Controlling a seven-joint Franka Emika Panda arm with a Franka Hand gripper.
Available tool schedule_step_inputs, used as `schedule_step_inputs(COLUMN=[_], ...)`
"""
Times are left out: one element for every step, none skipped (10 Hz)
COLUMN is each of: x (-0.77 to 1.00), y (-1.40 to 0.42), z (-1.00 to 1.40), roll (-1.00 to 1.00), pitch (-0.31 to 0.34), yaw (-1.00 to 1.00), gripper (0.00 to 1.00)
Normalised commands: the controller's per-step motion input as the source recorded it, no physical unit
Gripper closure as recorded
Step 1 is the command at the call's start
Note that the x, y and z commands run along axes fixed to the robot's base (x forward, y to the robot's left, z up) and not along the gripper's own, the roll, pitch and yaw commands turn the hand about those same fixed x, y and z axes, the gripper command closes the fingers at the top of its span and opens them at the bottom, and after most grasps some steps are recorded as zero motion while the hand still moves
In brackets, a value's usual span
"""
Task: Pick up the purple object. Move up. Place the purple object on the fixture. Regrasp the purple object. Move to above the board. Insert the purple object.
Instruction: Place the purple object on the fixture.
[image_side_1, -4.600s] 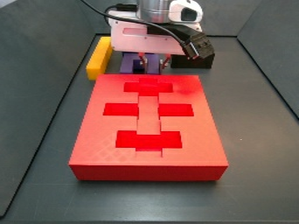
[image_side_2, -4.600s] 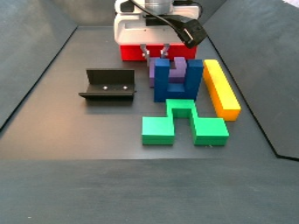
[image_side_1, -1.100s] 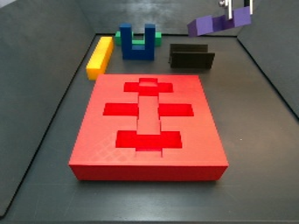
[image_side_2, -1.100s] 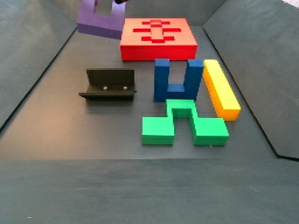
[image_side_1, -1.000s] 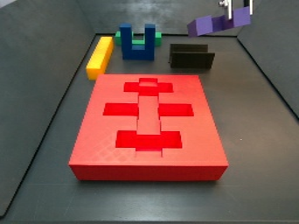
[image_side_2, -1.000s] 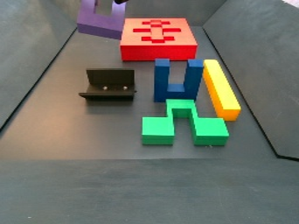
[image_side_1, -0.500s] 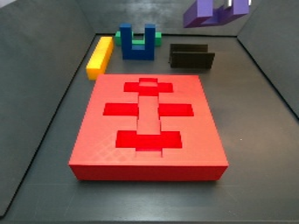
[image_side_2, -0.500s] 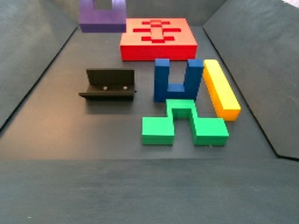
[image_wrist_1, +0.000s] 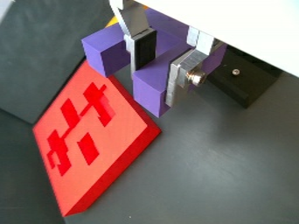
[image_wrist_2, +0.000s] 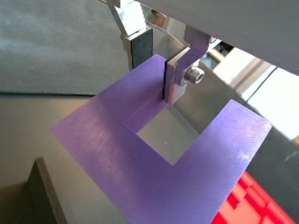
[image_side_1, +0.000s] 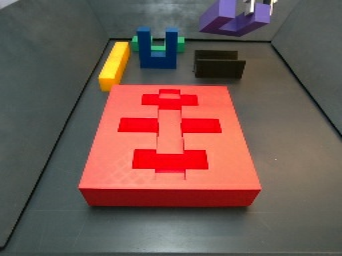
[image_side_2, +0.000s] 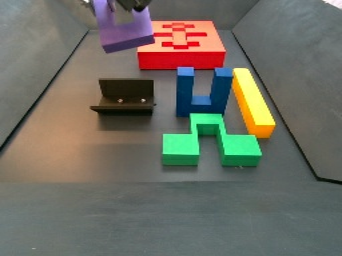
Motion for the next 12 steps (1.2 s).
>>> schedule_step_inputs(x=[0.44, 0.46, 0.13, 0.0, 0.03, 0.27, 0.26, 0.44, 0.43, 0.35, 0.23, 0.19], y=[0.29, 0.21, 0.07, 0.0, 0.0, 0.0, 0.07, 0.11, 0.12, 0.09, 0.0, 0.0], z=[0.0, 0.04, 0.0, 0.0, 0.17, 0.51, 0.46, 0.43, 0.32, 0.2, 0.01, 0.0], roll=[-1.0, -1.0, -0.17, 0.0, -0.18, -0.52, -0.69, -0.78, -0.82, -0.75, -0.27, 0.08], pitch=[0.277, 0.246, 0.117, 0.0, 0.0, -0.206, -0.394, -0.454, -0.503, -0.557, -0.486, -0.254], yaw=[-0.02, -0.12, 0.0, 0.01, 0.04, -0.14, -0.34, -0.45, -0.49, -0.53, -0.41, -0.25], gripper=[1.0, 1.0, 1.0, 1.0, 1.0, 1.0, 1.0, 1.0, 1.0, 1.0, 1.0, 1.0])
